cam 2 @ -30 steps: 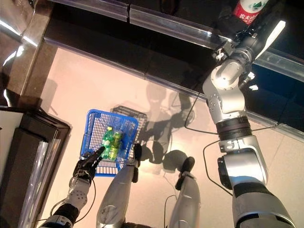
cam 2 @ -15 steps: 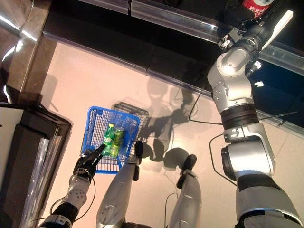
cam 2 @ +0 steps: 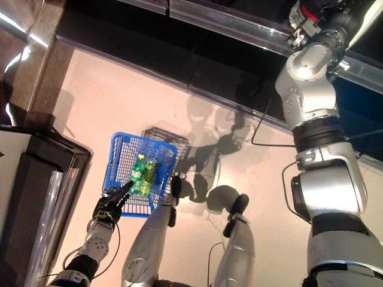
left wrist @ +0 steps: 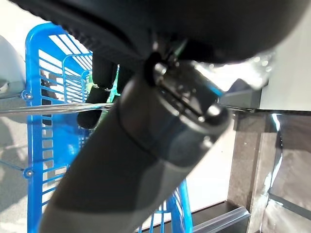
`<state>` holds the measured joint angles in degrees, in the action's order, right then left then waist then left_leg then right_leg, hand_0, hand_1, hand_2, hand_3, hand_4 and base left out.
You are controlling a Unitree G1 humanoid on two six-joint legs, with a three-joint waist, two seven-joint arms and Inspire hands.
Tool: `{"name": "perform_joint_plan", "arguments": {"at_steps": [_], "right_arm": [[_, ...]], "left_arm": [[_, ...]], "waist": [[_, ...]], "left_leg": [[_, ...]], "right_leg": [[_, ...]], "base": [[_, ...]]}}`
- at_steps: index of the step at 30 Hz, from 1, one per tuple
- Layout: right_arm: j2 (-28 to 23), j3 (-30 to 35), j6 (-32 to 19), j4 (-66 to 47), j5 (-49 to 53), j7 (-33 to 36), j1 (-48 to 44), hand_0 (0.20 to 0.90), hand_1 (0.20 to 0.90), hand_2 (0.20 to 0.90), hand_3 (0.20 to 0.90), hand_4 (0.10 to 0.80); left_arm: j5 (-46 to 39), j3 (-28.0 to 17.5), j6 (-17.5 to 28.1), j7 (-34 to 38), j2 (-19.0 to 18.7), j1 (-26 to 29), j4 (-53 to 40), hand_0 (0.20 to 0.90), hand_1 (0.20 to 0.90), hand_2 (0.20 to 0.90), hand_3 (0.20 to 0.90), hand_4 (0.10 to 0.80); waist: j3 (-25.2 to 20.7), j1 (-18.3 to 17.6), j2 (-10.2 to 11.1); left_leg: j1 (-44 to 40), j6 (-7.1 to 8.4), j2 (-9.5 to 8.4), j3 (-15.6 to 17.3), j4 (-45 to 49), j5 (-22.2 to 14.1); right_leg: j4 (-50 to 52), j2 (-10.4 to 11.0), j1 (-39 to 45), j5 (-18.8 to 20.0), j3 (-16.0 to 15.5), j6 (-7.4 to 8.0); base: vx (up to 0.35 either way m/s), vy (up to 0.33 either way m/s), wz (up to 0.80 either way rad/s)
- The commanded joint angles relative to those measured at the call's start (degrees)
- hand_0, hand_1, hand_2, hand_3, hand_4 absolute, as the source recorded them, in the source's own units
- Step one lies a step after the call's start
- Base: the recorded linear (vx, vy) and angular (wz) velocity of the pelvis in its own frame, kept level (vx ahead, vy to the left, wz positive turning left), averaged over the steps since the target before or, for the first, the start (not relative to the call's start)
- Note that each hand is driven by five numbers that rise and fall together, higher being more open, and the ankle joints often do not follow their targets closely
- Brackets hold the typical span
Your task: Pick up the drink and place into the basket.
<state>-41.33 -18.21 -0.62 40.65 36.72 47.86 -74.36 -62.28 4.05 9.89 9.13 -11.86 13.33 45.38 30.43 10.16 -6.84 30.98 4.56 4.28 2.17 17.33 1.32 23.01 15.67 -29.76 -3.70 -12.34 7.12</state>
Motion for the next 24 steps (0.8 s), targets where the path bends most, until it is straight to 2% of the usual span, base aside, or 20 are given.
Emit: {"name": "perform_joint_plan", "arguments": {"at_steps": [1,6,12,20,24], "right_arm": [[-6.01,-4.42,-4.24,-0.91,-1.27,-2.01,-12.31,0.3,0.3,0.3,0.2,0.1],[-6.06,-4.63,-3.89,1.04,-1.34,-2.81,-11.78,0.3,0.3,0.3,0.2,0.1],[-6.71,-5.44,-7.36,5.63,-1.09,-5.73,-12.31,0.3,0.3,0.3,0.2,0.1],[-7.47,-4.63,-11.32,1.54,-1.96,-9.71,-10.36,0.3,0.3,0.3,0.2,0.1],[-7.21,-1.76,-11.4,-7.13,-2.61,-12.8,-5.41,0.3,0.3,0.3,0.2,0.1]], "left_arm": [[0.83,2.01,2.35,0.14,-8.52,-9.63,-2.55,0.3,0.3,0.3,0.2,0.1],[0.48,1.74,2.1,-0.27,-8.82,-9.37,-2.22,0.3,0.3,0.3,0.2,0.1],[0.03,1.56,2.17,-1.32,-9.08,-9.35,-1.55,0.3,0.3,0.3,0.2,0.1],[-0.95,0.42,1.73,-2.68,-9.64,-9.28,-0.81,0.3,0.3,0.3,0.2,0.1],[-2.26,-0.29,2.64,-5.53,-9.11,-9.44,-1.44,0.3,0.3,0.3,0.2,0.1]], "waist": [[-0.64,1.72,0.04],[-0.64,1.5,0.11],[-0.64,1.38,0.08],[-0.64,0.68,0.66],[-0.64,-0.37,1.03]], "left_leg": [[3.06,-2.18,-2.81,-3.95,1.79,0.99],[3.24,-2.29,-2.54,-3.43,3.68,-0.17],[2.36,-2.28,-2.19,-2.93,4.58,-0.86],[0.05,-1.79,-1.46,-2.57,5.87,-1.66],[-2.45,-1.37,-1.05,-2.24,6.04,-1.72]], "right_leg": [[3.26,-1.4,-1.43,-0.04,-0.03,-3.36],[4.86,-1.19,-1.69,-0.78,0.19,-3.57],[5.56,-0.94,-0.89,-1.25,0.12,-3.76],[6.24,-0.92,1.67,-2.06,-0.2,-4.14],[6.6,-1.09,4.09,-2.78,0.01,-4.51]], "base": [[-0.044,0.012,0.01],[-0.041,0.017,0.0],[-0.054,0.009,-0.02],[-0.052,0.005,-0.03],[-0.01,0.016,0.0]]}}
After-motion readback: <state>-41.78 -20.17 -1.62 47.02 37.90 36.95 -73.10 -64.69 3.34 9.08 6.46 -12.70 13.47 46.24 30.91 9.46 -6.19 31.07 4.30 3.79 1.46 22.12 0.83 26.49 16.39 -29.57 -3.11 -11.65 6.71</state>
